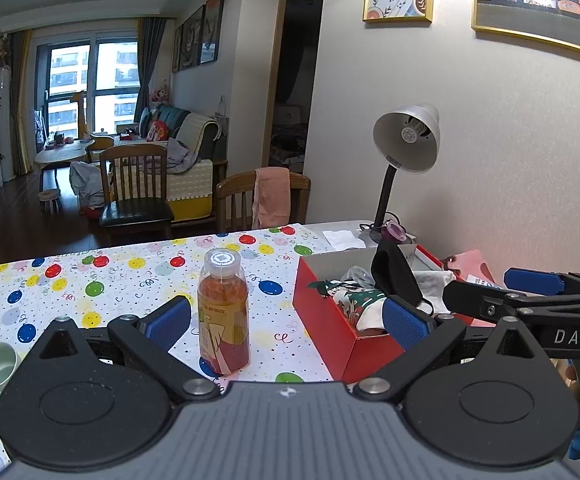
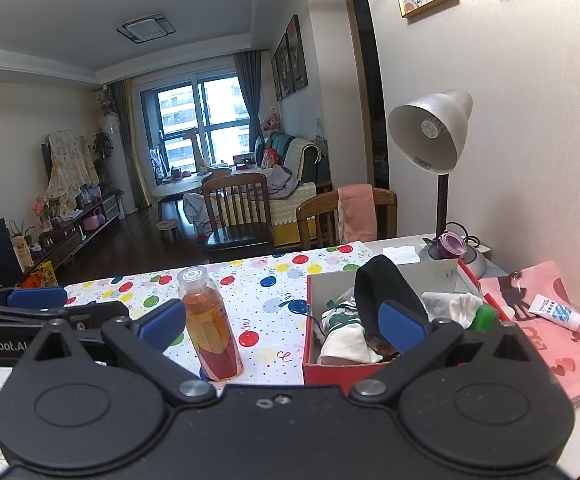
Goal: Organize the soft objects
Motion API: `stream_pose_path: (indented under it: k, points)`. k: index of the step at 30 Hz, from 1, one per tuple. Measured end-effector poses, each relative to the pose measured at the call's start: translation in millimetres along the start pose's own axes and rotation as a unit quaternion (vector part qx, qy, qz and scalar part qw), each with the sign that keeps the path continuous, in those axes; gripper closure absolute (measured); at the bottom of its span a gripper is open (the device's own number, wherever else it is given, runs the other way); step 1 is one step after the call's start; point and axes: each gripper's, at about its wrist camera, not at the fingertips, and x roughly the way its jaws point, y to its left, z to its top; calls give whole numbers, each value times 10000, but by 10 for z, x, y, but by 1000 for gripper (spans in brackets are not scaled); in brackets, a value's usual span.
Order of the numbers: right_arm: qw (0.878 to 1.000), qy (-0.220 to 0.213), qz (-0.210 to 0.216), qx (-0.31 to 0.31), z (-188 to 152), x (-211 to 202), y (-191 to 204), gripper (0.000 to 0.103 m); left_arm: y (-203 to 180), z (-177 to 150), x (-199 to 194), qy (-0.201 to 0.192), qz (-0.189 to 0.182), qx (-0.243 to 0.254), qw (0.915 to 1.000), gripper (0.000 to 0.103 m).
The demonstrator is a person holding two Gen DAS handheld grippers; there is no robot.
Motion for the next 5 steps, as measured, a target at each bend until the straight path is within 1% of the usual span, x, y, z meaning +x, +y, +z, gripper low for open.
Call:
stream_pose_path:
  k: [5]
  points:
    - [10000, 48, -11, -51, 5, 18, 11, 0, 44, -1, -16, -12, 12, -52, 10000, 0]
